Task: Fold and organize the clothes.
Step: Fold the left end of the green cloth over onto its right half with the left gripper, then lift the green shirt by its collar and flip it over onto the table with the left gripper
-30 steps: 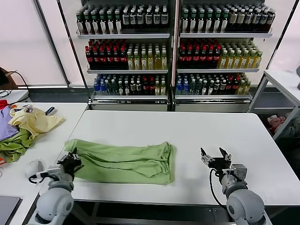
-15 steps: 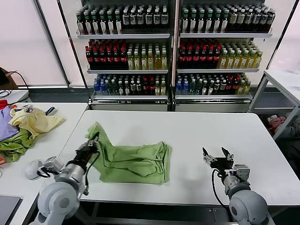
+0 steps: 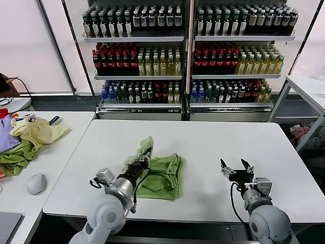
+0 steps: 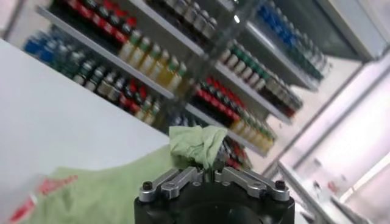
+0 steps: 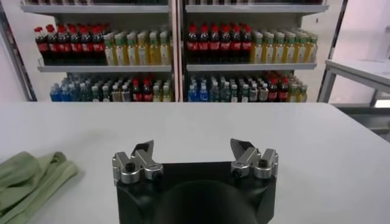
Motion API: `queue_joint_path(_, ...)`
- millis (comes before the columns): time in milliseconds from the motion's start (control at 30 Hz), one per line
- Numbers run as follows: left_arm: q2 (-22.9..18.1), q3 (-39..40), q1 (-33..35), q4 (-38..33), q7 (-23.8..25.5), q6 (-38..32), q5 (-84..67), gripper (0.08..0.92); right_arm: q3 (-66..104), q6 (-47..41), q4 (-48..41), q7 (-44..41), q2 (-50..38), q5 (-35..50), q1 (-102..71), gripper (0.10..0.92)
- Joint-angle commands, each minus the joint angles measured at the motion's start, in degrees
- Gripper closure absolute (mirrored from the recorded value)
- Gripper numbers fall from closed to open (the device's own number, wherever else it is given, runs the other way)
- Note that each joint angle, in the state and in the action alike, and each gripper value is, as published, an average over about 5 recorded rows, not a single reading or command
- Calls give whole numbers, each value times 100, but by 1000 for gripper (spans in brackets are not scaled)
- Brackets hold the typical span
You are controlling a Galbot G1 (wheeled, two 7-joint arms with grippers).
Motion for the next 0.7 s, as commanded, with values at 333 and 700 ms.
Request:
queue_joint_path(333,-222,891,-213,216,1036,54,647,553,-73,19,-171,-6,6,18,146,203)
queue_joint_path(700,271,-396,570,265,454,-618,2175,236,-64,46,-207,-13,-44,60,198,203)
